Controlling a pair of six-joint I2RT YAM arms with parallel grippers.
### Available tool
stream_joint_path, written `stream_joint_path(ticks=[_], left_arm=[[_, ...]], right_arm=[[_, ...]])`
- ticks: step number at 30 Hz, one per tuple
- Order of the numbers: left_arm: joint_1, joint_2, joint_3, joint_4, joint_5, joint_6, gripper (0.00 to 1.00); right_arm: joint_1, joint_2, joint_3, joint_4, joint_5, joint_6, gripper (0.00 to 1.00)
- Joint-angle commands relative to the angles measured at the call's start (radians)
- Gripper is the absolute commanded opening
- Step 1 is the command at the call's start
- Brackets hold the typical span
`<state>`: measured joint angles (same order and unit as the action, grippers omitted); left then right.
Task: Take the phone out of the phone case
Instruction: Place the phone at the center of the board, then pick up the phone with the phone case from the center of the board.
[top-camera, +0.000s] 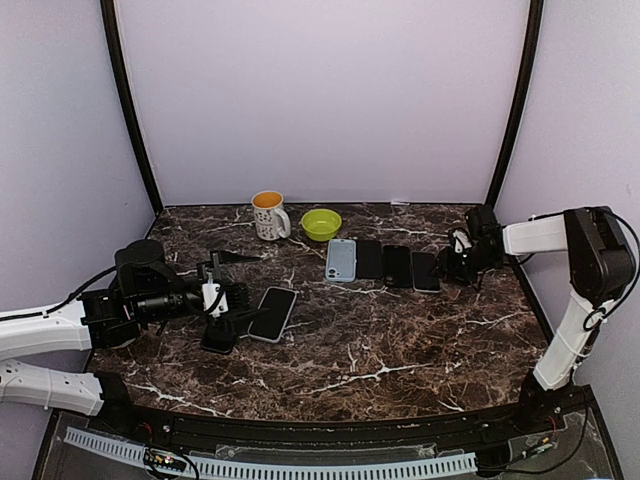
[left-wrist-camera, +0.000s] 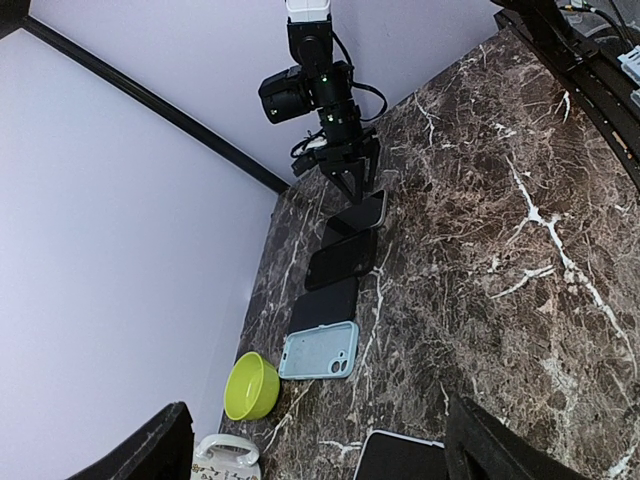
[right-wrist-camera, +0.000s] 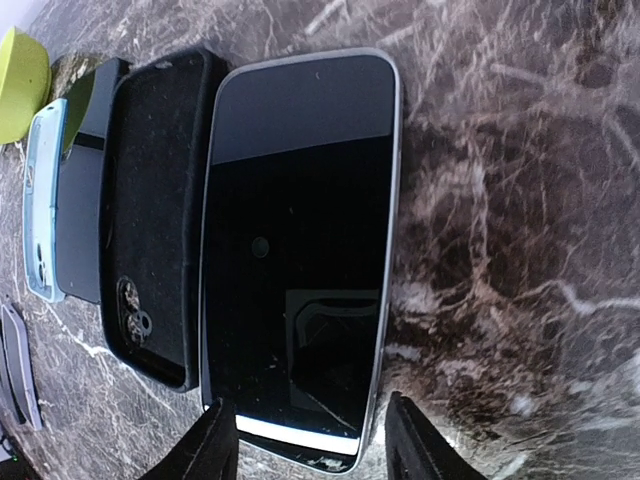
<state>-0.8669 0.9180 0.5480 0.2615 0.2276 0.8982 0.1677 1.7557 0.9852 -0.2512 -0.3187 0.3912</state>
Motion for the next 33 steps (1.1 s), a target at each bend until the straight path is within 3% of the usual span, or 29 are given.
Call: stream_joint_path(ticks=[1, 10, 16, 20, 26, 33], left_arm=[[-0.001, -0.009, -0.003, 0.006, 0.016, 0.01, 0.89], [0.0, 0.042, 0.023, 0.007, -0.048, -0.076, 0.89], [0.0, 0.114, 0.108, -0.025, -0.124, -0.262, 0.86], [0.0, 0.202, 0.276, -0.146, -0.195, -0.452, 0.78], [-0.001, 0.29, 0.441, -0.349, -0.266, -0.693, 0.77], [-0.001, 0.445, 0.59, -0.643, -0.397, -1.068, 0.89]], right_arm=[[0.008, -0.051, 0.056, -0.057, 0.073, -0.052, 0.51], [0.08, -0.14, 0.093, -0.146, 0.234, -0.09, 0.6], [0.124, -0.182, 0.138, -0.181, 0.281, -0.089, 0.66], [0.138, -0.215, 0.154, -0.178, 0.31, -0.082, 0.7], [0.145, -0.297, 0.125, -0.116, 0.371, -0.042, 0.79], [0.147, -0.347, 0.122, -0.105, 0.369, -0.035, 0.86]])
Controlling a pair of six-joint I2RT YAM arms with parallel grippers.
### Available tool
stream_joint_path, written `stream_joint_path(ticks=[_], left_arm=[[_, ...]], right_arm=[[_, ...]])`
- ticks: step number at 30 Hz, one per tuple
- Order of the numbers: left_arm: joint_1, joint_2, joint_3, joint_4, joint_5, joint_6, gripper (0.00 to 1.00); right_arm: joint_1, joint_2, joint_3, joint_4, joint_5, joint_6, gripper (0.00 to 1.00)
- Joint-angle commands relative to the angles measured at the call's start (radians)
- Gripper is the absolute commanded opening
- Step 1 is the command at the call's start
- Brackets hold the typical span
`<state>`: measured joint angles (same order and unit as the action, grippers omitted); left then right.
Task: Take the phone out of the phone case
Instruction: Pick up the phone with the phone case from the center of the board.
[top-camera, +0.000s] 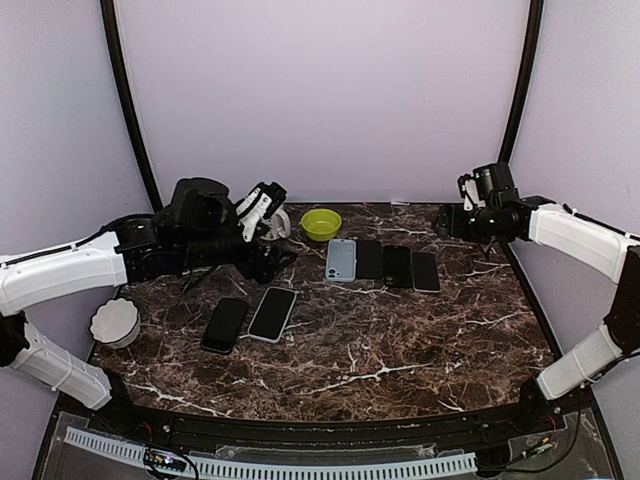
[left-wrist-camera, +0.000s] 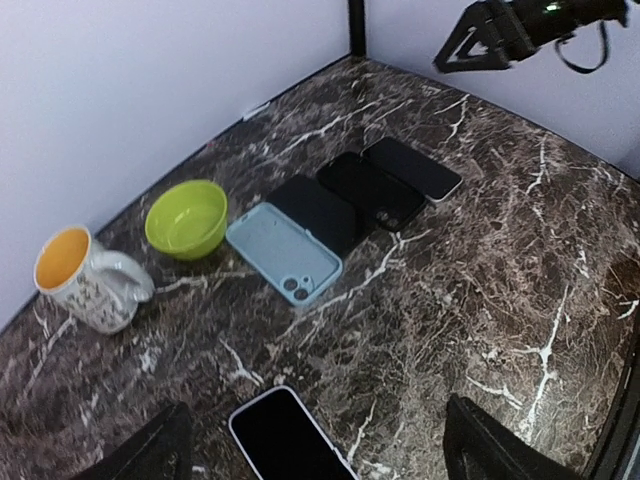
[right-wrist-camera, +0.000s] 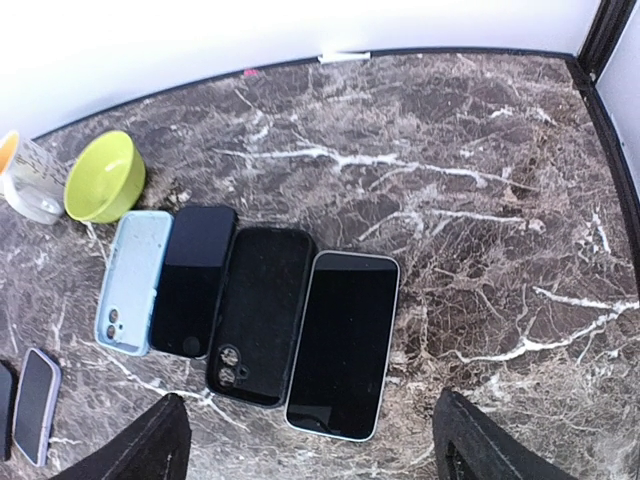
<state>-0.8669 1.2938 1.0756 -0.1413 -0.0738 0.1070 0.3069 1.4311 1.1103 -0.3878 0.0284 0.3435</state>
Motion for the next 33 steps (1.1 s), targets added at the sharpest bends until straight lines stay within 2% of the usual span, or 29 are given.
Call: stream_joint_path(ticks=[1, 5, 13, 19, 33], left_arm=[[-0.001, 0.106, 0.089, -0.272, -0.118, -0.352, 0.91], [-0.001, 0.205, 0.139, -0.444, -0.127, -0.527, 0.95], [0.004, 0.301, 0.102, -0.496, -0.135, -0.688, 0.98], [0.027, 0.367, 0.081, -0.464, -0.066, -0.673, 0.99], [0.057, 0.476, 0.067, -0.417, -0.018, -0.681, 0.99]], right_arm=[[0.008, -0.024, -0.002, 0.029, 0.022, 0.01, 0.87], [0.008, -0.032, -0.003, 0.024, 0.01, -0.001, 0.92], [0.008, -0.044, -0.03, 0.024, -0.025, -0.022, 0.94], [0.008, -0.061, -0.043, 0.022, -0.051, -0.032, 0.96], [0.008, -0.068, -0.017, -0.03, -0.033, -0.059, 0.97]])
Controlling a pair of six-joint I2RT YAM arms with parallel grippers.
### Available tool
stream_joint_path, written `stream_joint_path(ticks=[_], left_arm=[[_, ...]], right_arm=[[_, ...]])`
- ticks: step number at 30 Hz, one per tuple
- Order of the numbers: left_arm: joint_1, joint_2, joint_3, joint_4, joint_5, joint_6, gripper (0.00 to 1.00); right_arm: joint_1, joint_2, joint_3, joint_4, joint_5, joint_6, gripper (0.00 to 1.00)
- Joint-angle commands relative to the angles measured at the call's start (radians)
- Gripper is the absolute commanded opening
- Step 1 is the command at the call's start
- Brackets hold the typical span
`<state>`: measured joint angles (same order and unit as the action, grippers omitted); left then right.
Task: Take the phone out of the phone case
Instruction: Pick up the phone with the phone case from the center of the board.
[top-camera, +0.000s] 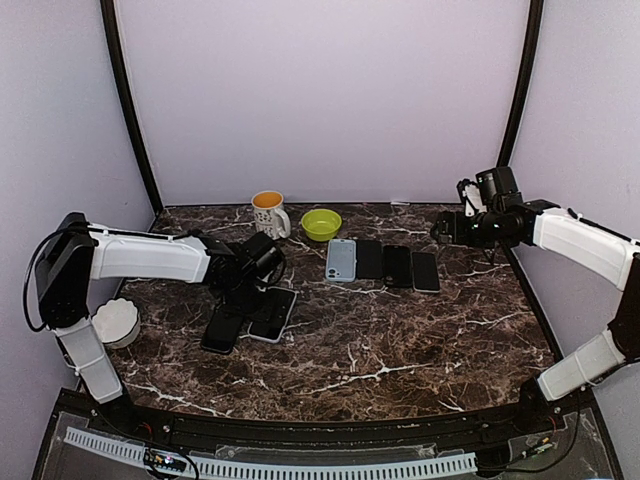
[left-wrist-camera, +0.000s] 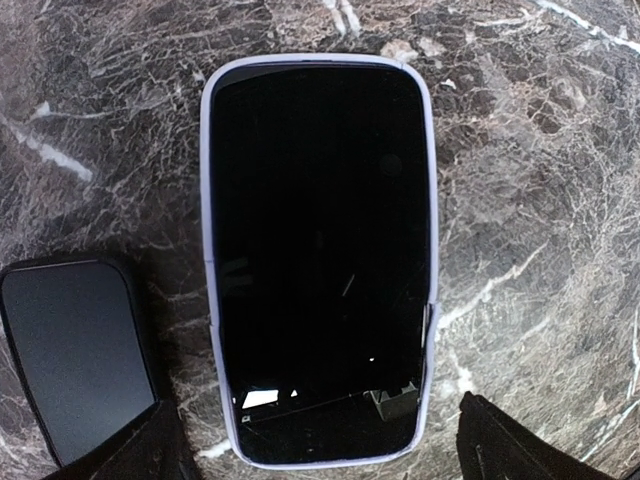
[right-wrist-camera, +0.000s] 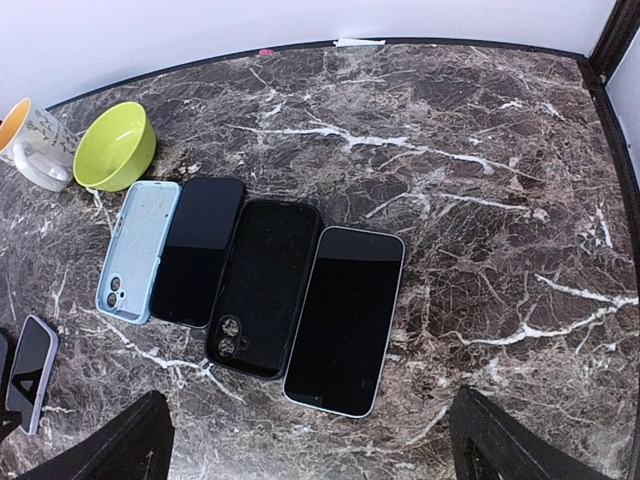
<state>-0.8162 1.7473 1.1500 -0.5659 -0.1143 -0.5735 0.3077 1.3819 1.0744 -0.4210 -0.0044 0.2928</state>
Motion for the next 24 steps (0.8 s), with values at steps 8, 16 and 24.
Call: stream_joint_path(ticks=[8, 16, 24], left_arm=[[0.007, 0.066, -0.007, 0.025, 0.035, 0.006, 0.99], [0.006, 0.109, 0.011, 0.035, 0.028, 0.011, 0.98], [-0.002, 0.163, 0.049, 0.003, -0.013, 0.001, 0.93]], right_arm=[[0.007, -0.007, 0.022, 0.003, -0.001, -0.007, 0.97], [0.007, -0.006, 0.018, -0.003, 0.0, -0.008, 0.98], [0.006, 0.001, 0.018, 0.0, 0.02, -0.012, 0.98]])
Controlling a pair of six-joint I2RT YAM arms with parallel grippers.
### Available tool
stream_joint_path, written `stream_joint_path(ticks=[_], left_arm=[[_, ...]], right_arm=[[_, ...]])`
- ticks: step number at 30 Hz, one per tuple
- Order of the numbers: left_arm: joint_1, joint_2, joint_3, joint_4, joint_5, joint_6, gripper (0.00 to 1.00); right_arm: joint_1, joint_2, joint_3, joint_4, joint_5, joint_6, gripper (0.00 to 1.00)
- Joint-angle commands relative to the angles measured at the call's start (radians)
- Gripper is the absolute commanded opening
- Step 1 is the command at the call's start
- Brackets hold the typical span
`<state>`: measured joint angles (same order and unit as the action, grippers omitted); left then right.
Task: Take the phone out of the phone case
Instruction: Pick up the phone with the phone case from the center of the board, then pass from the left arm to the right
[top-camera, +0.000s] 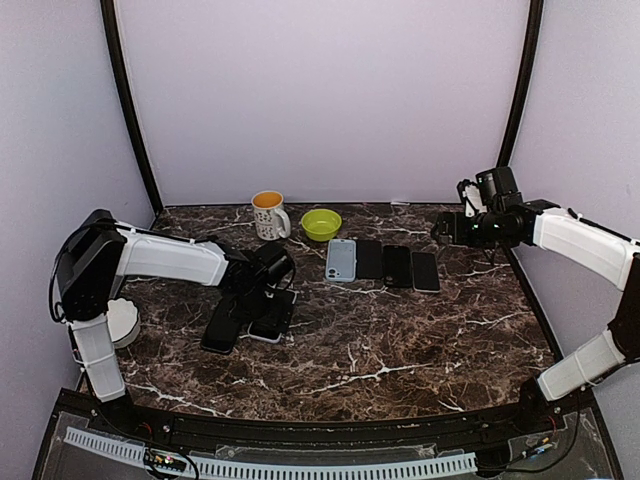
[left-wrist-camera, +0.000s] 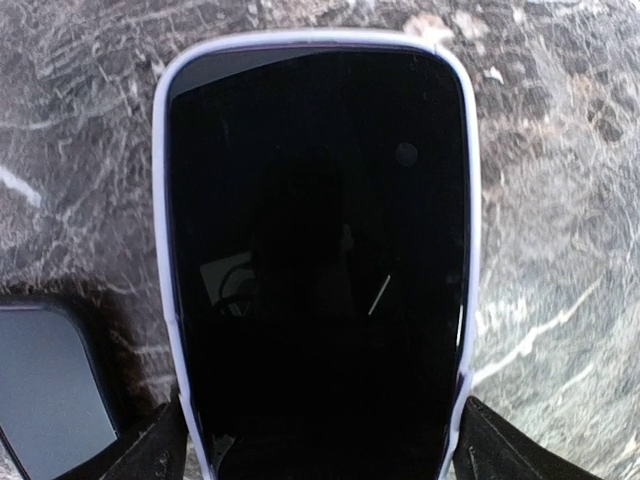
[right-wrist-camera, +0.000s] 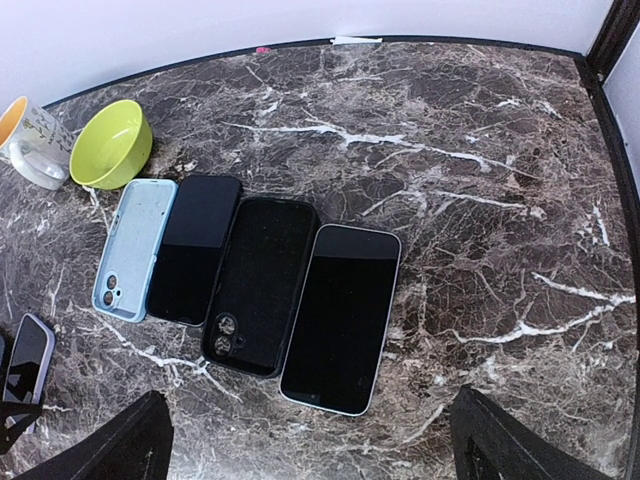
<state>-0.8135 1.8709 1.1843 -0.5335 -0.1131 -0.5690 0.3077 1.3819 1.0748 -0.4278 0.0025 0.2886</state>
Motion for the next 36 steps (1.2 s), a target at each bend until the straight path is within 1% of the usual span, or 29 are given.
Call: stream_joint_path(ticks=[1, 5, 9, 12, 17, 23, 29, 36], left_arm=[[-0.007, 0.044, 0.018, -0.033, -0.017, -0.004, 0.93], [-0.012, 0.049, 0.016, -0.03, -0.018, -0.008, 0.88], [-0.013, 0.049, 0.009, -0.023, -0.017, -0.006, 0.78], [-0.019, 0.039, 0.002, 0.007, -0.007, 0.024, 0.7], [-0.027, -0.019, -0.012, 0.074, 0.027, 0.096, 0.68], [-0.031, -0.102, -0.024, 0.143, 0.071, 0.187, 0.66], [-0.034, -0.171, 0.02, 0.128, 0.019, 0.291, 0.64], [-0.038, -0.253, 0.091, 0.089, 0.005, 0.442, 0.59]], right_arm=[[0.007, 0.004, 0.017, 0.006, 0.013, -0.008, 0.98], [0.007, 0.009, 0.022, 0.005, 0.011, -0.008, 0.98], [0.007, 0.002, 0.024, 0.003, 0.001, -0.002, 0.98], [0.007, -0.012, 0.021, 0.006, -0.047, 0.001, 0.97], [0.007, -0.028, 0.022, 0.0, -0.137, 0.02, 0.97], [0.028, -0.057, 0.02, 0.028, -0.349, 0.084, 0.97], [0.087, -0.062, 0.055, -0.011, -0.419, 0.12, 0.97], [0.164, -0.05, 0.058, 0.027, -0.546, 0.206, 0.97]])
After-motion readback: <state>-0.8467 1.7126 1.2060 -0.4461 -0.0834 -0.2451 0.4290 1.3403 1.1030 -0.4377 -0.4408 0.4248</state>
